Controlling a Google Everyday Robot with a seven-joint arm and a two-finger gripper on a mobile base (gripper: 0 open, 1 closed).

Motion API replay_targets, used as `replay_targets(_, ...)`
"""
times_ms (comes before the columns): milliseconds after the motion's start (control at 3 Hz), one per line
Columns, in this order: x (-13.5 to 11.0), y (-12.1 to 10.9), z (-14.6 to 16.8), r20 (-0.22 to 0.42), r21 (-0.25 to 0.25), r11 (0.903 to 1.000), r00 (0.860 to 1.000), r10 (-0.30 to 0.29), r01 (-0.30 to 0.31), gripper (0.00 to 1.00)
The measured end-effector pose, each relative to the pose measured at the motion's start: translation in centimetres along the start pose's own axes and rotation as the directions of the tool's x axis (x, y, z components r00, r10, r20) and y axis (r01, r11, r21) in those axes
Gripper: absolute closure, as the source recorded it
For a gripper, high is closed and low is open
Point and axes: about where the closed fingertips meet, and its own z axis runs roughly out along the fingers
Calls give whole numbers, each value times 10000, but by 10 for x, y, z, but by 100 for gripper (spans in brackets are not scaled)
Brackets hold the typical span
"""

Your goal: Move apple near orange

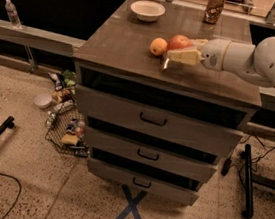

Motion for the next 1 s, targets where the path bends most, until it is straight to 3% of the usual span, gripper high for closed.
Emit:
replay_targets(333, 8, 16, 11, -77, -125, 9998, 9998, -179, 178, 38)
replay_targets(667, 8, 18, 30, 75, -193, 9991, 9992, -387, 388, 14)
replay_targets(1000, 11, 18, 40, 92, -267, 9991, 9994, -338, 340, 0)
